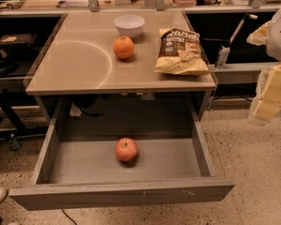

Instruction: Pick apple from top drawer and place on counter

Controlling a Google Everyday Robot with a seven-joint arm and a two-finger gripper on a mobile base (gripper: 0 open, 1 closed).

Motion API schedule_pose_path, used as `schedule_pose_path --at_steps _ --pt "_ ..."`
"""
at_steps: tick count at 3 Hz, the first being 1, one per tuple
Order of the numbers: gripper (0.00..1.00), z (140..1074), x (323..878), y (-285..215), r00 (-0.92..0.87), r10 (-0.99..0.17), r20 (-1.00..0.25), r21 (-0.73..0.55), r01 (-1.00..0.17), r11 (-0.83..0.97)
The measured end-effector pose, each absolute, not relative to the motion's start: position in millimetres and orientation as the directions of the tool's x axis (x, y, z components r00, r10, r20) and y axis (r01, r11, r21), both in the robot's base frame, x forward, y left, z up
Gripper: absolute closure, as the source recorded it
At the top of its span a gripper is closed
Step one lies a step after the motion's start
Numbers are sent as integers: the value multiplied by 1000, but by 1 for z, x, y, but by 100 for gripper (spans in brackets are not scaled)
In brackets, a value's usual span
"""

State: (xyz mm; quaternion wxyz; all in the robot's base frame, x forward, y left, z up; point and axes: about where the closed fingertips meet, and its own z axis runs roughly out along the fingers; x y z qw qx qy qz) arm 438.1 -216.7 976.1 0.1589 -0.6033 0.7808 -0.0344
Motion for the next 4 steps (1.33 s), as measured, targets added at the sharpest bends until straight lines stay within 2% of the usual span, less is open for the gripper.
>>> schedule_pose_path --at_steps 2,4 --pt "0 968 448 -210 -226 -942 -248 -231 -930 284" --pt "0 895 491 -127 -170 -915 -366 -166 -955 244"
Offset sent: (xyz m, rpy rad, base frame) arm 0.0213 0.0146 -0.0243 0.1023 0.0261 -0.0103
